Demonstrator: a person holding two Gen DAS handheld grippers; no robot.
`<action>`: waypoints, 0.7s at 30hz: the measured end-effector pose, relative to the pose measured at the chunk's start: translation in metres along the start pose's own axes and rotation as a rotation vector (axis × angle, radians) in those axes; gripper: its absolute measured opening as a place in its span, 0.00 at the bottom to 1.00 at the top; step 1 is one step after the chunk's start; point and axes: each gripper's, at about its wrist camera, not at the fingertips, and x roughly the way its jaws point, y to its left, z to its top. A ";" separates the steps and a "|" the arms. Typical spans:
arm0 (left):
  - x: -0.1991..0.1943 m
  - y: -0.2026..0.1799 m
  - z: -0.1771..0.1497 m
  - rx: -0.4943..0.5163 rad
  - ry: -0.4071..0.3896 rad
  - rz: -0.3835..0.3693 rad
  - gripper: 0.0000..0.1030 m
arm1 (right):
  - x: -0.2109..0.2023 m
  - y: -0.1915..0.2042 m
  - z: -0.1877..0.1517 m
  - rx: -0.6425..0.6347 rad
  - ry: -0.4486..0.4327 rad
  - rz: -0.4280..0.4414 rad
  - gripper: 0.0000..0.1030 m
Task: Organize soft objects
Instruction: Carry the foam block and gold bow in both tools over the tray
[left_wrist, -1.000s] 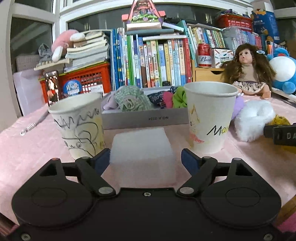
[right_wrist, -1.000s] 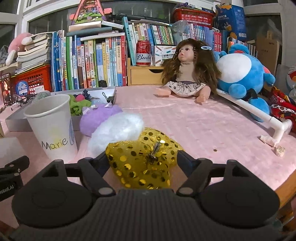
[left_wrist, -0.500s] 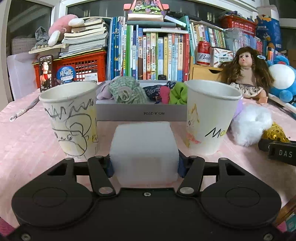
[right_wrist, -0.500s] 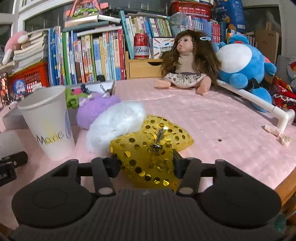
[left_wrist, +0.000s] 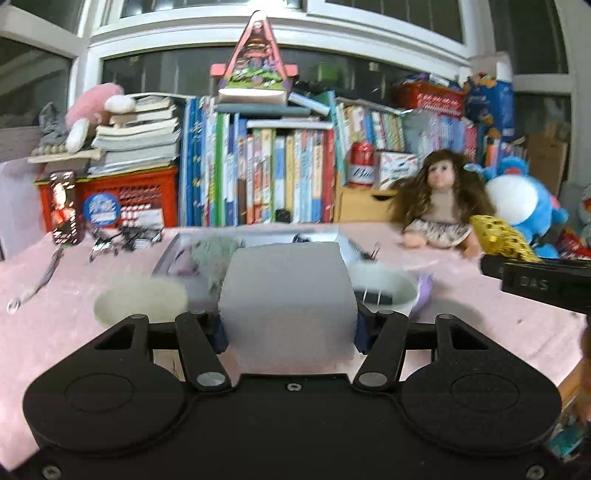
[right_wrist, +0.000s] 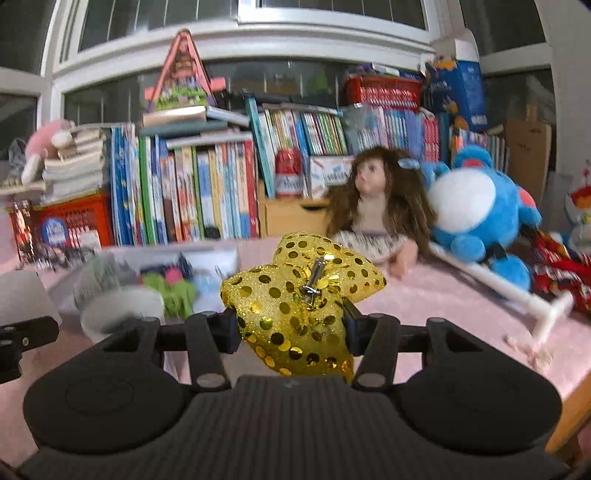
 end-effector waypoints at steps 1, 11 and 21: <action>-0.001 0.004 0.009 -0.001 -0.001 -0.011 0.56 | 0.003 0.001 0.008 0.003 -0.010 0.015 0.54; 0.015 0.074 0.099 -0.045 0.075 -0.056 0.56 | 0.040 0.023 0.069 -0.005 -0.037 0.169 0.55; 0.062 0.121 0.136 -0.091 0.142 -0.024 0.56 | 0.081 0.047 0.093 -0.043 0.042 0.247 0.55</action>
